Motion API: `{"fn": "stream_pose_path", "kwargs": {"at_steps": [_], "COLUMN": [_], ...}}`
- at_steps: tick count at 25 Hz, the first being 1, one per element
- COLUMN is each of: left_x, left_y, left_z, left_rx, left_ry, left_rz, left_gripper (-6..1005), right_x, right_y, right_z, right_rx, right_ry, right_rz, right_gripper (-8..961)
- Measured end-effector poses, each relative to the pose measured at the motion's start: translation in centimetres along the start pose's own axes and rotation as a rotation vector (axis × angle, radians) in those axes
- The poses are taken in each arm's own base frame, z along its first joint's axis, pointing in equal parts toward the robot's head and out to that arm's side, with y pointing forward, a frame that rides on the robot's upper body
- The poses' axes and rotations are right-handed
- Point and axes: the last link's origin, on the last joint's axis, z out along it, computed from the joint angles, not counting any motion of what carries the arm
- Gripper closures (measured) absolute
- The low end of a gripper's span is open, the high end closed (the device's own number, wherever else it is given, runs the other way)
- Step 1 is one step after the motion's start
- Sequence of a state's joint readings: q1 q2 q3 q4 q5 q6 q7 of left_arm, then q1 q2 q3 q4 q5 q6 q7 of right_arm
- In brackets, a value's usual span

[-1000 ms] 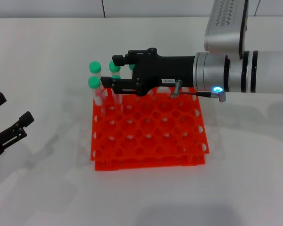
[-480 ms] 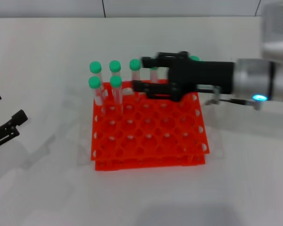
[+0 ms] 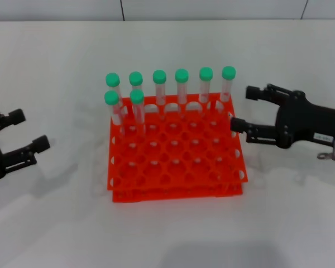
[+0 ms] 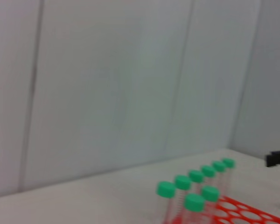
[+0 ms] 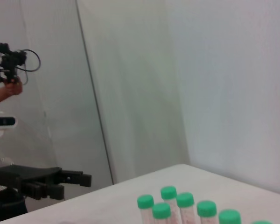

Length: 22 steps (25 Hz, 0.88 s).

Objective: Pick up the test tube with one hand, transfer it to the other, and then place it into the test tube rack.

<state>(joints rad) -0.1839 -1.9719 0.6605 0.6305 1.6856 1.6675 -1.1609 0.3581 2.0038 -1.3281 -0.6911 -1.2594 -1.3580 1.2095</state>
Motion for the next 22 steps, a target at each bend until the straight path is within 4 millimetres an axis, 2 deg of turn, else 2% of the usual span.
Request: {"fn": "stream_pose_path", "kwargs": {"at_steps": [9, 22], "left_x": [1.6, 3.5], "left_y": [-0.4, -0.7], "left_z": [1.2, 3.0], "left_rx": [-0.125, -0.276], "left_ry": [-0.055, -0.17], "left_rz": [0.026, 0.053], "left_gripper": [120, 120], "right_x": [1.5, 2.0], "right_y": [0.5, 0.6], "right_z": [-1.0, -1.0], "right_rx": [0.008, 0.001], "right_ry": [0.033, 0.058], "right_rz": [0.016, 0.011], "right_gripper": [91, 80]}}
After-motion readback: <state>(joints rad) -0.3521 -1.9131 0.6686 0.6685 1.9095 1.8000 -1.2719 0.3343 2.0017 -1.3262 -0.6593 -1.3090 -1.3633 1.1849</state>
